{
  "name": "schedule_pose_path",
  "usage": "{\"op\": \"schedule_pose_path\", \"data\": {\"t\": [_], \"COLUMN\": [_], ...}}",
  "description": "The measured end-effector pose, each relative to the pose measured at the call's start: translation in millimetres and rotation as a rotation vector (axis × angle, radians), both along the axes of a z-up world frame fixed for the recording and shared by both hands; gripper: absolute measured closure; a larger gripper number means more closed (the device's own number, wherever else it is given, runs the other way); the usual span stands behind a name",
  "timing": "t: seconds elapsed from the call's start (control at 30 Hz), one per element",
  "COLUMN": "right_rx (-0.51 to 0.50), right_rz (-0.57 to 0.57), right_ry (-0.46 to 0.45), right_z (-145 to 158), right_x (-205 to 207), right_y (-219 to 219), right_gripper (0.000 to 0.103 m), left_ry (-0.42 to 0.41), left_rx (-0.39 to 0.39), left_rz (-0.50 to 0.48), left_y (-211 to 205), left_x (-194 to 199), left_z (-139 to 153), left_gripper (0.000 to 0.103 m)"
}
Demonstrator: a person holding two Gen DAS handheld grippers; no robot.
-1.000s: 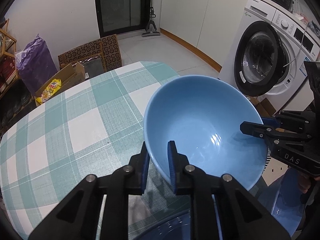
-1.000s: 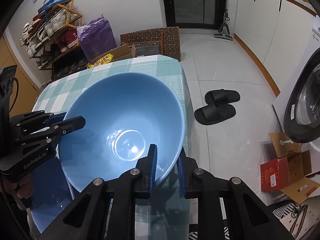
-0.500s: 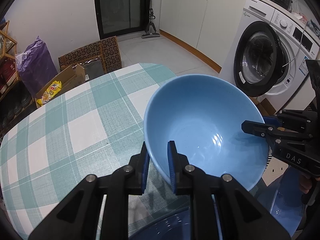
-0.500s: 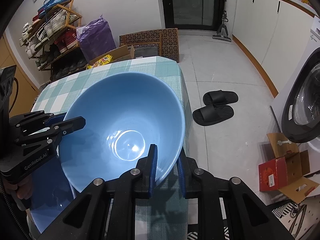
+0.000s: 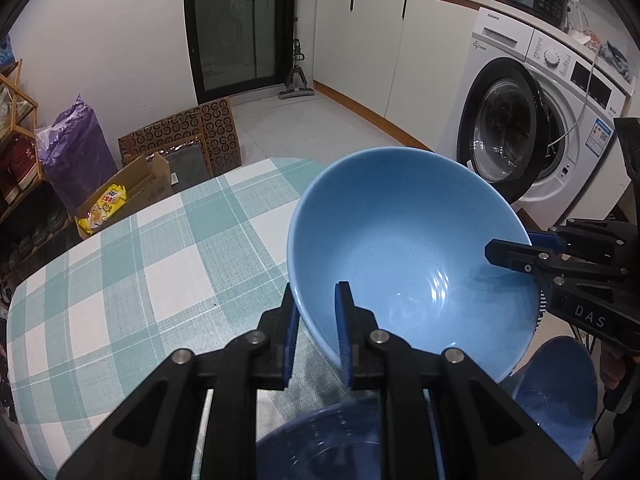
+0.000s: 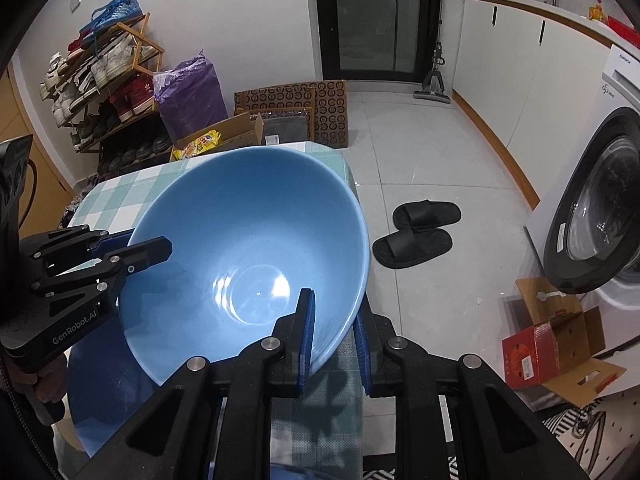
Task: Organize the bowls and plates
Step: 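Lift and carry the light blue bowl with both tools toward another blue bowl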
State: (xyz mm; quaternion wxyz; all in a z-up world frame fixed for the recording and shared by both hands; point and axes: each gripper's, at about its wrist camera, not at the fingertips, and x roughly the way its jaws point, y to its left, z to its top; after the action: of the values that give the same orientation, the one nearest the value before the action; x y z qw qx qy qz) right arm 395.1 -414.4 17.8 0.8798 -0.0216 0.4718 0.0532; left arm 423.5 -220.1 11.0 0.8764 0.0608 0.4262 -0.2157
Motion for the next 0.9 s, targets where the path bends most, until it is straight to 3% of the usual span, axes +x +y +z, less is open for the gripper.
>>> {"op": "schedule_pose_path", "data": {"t": [0.9], "right_rx": [-0.021], "right_rz": [0.009], "right_ry": [-0.13], "right_z": [95.9], "right_x": [-77.6], "right_y": [24.2], "right_gripper": [0.084], "left_ry": [-0.128], "left_rx": [-0.027], "left_rz": [-0.004], "left_y": [17.7], "left_x": [-59.8], "left_z": [72.3], "left_gripper": [0.087]}}
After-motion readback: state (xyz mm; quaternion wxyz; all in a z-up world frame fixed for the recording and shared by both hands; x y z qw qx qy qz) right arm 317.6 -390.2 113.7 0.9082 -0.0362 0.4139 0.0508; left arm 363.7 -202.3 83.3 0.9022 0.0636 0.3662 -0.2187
